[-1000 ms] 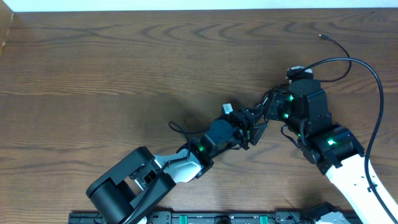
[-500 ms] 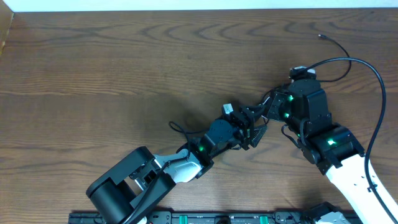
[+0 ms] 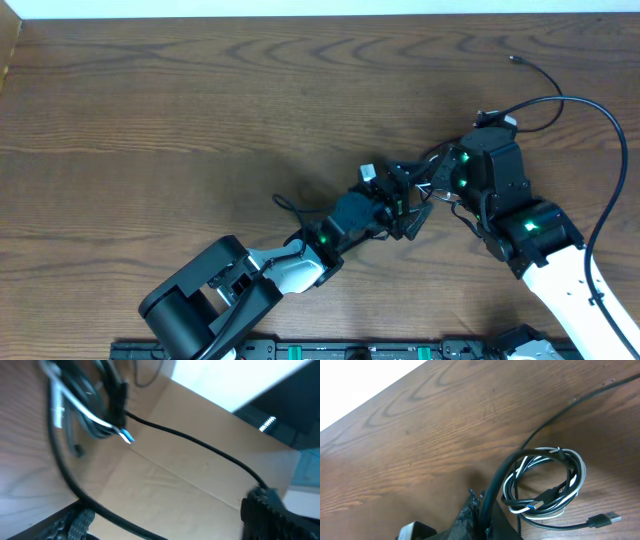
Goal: Untangle cables
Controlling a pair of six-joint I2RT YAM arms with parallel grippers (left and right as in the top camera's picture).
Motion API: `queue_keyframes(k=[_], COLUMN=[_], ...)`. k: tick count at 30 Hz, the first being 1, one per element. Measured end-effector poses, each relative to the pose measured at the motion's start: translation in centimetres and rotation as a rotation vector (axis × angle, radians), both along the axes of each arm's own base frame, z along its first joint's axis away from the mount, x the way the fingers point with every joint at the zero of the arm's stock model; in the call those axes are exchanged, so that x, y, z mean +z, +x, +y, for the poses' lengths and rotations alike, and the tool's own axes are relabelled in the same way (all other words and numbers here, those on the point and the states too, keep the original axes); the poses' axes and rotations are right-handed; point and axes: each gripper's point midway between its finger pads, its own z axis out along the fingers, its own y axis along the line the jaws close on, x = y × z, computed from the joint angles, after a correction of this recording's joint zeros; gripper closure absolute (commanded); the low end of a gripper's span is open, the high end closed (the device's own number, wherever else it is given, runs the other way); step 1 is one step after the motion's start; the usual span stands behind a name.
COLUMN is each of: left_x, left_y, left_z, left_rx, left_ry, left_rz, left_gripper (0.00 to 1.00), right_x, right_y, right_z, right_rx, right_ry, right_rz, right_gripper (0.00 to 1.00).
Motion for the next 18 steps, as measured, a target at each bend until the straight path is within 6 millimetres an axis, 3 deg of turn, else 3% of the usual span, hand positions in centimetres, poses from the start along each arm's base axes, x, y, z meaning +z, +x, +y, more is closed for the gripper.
queue_keyframes(k=[3,6,11,16,18], left_x=[-0.3,-0.4,-0.4,-1.2,-2.4], left_y=[0.0,0.0,0.1,0.4,0.6], left_z=[0.0,0.1,0.1,0.4,0.7], left_rx=[0.0,0.005,0.009,0.023,0.027], left_ry=[0.011,0.012,0.014,0.044,0.096], left_rz=[0.009,0.009,0.01,0.033,0.06], left_gripper=[0.35,0.51,0.91,0.92,0.92], right_x=[-0.1,-0.1,-0.2,-0.5,-0.7], right_y=[-0.1,-0.2,-0.3,-0.5,-0.5], right_z=[0.3,0.7,0.9,0.9,0.9], right_rx=[0.01,0.022,0.03,0.035,0.037], right_ry=[0.017,0.033,0.043,0.04,0.038], right_rz=[0.007,0.013,0.02,0.036,0.041], right_gripper=[0.99,0.99,0.99,0.96,0.83])
